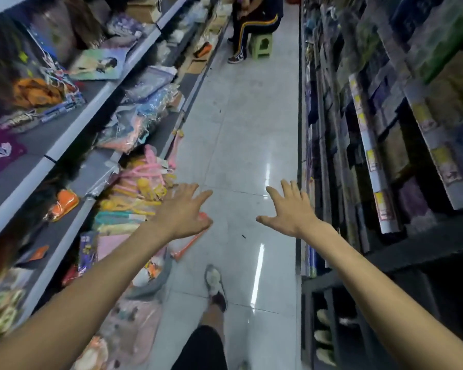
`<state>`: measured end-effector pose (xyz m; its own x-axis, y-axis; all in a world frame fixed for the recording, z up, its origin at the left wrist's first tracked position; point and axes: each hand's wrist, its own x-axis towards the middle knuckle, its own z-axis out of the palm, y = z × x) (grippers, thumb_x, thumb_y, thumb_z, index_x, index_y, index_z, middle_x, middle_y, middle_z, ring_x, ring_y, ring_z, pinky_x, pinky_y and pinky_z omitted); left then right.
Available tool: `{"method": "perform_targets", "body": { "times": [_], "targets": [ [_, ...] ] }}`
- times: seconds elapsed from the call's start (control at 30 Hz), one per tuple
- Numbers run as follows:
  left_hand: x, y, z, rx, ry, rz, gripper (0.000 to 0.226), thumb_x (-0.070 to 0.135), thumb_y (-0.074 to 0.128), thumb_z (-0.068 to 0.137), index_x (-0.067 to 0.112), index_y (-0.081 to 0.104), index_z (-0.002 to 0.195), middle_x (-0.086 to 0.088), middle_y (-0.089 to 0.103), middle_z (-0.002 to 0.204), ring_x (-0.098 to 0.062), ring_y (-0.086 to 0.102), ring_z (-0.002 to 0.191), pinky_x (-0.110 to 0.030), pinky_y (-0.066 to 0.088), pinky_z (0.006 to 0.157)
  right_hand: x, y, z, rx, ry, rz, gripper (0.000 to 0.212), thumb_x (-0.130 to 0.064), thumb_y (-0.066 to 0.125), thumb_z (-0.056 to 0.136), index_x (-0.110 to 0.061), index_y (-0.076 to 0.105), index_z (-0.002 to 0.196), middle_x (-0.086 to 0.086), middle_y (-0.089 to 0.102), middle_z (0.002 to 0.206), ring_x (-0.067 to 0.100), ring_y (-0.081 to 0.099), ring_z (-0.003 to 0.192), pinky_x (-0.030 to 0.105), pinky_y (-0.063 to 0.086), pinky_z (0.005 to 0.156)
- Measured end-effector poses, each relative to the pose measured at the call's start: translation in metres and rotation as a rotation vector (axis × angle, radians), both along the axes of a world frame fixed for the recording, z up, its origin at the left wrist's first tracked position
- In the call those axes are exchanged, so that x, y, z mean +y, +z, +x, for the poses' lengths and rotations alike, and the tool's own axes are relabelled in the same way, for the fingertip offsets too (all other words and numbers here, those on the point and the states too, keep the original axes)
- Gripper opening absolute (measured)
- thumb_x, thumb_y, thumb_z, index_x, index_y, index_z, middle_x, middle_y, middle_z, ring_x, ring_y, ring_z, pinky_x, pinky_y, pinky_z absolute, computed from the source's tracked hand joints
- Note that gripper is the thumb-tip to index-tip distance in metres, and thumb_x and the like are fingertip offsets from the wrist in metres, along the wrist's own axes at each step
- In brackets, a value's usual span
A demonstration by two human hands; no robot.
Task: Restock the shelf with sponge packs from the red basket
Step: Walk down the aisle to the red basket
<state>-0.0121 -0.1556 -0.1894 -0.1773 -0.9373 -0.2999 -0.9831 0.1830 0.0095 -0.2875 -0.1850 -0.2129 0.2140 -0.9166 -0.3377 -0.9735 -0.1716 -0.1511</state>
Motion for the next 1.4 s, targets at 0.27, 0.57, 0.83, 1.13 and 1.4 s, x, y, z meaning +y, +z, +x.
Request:
{"method": "perform_targets", "body": {
  "times": [0.27,0.57,0.83,1.13,1.4],
  "targets": [
    [-0.18,-0.049,0.025,0.078,0.045,0.109,0.083,0.059,0.056,0.091,0.032,0.02,0.161,-0.013,0.022,0.167,-0.033,0.025,0.152,-0.051,0.031,0.119,-0.167,-0.018,0.026,0.063,0.04,0.067,0.092,-0.071,0.048,0.092,-0.025,0.012,0.163,0.017,-0.002,0.17,0.038,-0.009,0.157,0.053,0.001,0.125],
    [-0.395,-0.042,0.017,0.086,-0.059,0.154,0.085,0.063,0.053,0.092,0.032,0.016,0.162,-0.012,0.016,0.169,-0.033,0.019,0.154,-0.053,0.028,0.12,-0.35,-0.011,0.019,0.104,-0.013,0.078,0.088,-0.067,0.047,0.095,-0.023,0.012,0.163,0.018,-0.002,0.17,0.038,-0.011,0.156,0.053,-0.001,0.126],
    [-0.601,-0.043,-0.031,0.054,-0.113,0.15,0.085,0.067,0.052,0.091,0.033,0.017,0.161,-0.011,0.02,0.168,-0.032,0.021,0.154,-0.05,0.03,0.12,-0.538,-0.024,-0.038,0.084,-0.08,0.088,0.093,-0.071,0.047,0.092,-0.024,0.01,0.163,0.017,-0.005,0.17,0.038,-0.013,0.156,0.052,-0.002,0.126],
    [-0.83,-0.008,-0.088,-0.005,-0.096,0.132,0.085,0.066,0.053,0.091,0.033,0.018,0.161,-0.01,0.02,0.168,-0.03,0.021,0.154,-0.05,0.027,0.121,-0.781,-0.005,-0.097,0.06,-0.064,0.071,0.094,-0.072,0.046,0.092,-0.023,0.009,0.163,0.018,-0.006,0.17,0.038,-0.012,0.156,0.055,-0.001,0.126],
    [-0.991,-0.004,-0.109,0.024,-0.071,0.123,0.085,0.067,0.054,0.089,0.035,0.019,0.161,-0.01,0.023,0.167,-0.03,0.022,0.154,-0.052,0.028,0.121,-0.954,0.003,-0.122,0.034,-0.035,0.064,0.094,-0.071,0.048,0.092,-0.024,0.01,0.163,0.017,-0.006,0.17,0.038,-0.013,0.156,0.053,-0.003,0.126]
  ]
}}
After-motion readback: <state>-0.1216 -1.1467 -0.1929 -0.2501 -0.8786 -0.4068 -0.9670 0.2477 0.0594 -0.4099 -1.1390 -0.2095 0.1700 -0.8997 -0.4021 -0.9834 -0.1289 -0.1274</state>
